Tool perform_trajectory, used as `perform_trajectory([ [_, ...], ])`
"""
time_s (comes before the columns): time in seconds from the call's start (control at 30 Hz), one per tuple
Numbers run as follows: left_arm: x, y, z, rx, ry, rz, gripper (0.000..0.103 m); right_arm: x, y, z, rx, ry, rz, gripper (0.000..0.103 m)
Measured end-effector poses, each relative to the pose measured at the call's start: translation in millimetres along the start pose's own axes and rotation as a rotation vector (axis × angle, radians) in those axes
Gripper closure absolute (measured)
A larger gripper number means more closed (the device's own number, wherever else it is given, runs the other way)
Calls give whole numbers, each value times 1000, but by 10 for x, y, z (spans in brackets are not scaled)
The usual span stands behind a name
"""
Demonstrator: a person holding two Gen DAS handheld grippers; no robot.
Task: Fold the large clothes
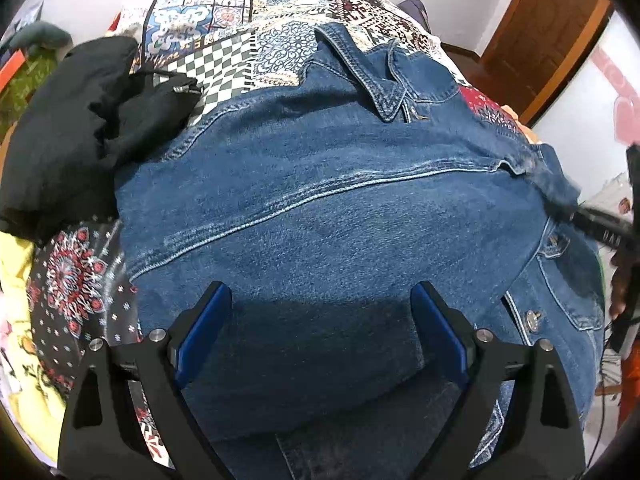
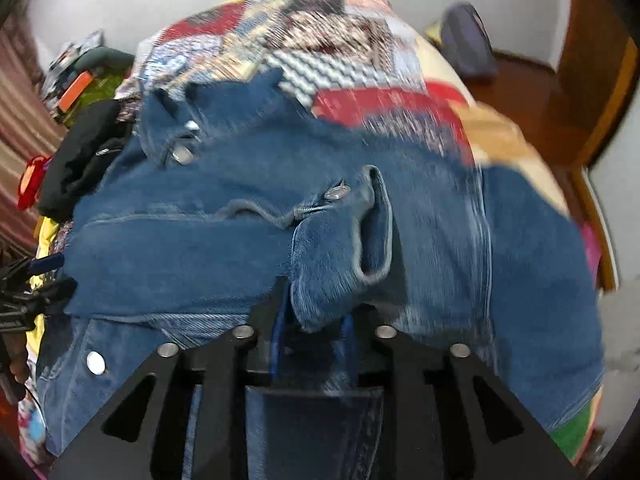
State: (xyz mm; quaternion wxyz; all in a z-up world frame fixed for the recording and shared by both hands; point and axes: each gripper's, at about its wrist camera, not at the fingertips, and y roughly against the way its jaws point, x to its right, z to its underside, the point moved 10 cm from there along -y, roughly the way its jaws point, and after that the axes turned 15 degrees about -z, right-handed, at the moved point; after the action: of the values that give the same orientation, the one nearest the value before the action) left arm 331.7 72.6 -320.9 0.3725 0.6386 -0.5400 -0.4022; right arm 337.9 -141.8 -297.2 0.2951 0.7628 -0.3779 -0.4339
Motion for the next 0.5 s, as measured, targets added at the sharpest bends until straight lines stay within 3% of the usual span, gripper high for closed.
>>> perform_trajectory([
  [0.13,11,33,-6,21,-8,-22,11,88,101,66,17,-16,51,52],
  [0.33,102,266,-112,98,-47,-67,11,207,439,28,45,-30,106,50],
  [0.5,244,605,-323,195,-53,-59,11,330,886,-27,146,-91,89,42],
])
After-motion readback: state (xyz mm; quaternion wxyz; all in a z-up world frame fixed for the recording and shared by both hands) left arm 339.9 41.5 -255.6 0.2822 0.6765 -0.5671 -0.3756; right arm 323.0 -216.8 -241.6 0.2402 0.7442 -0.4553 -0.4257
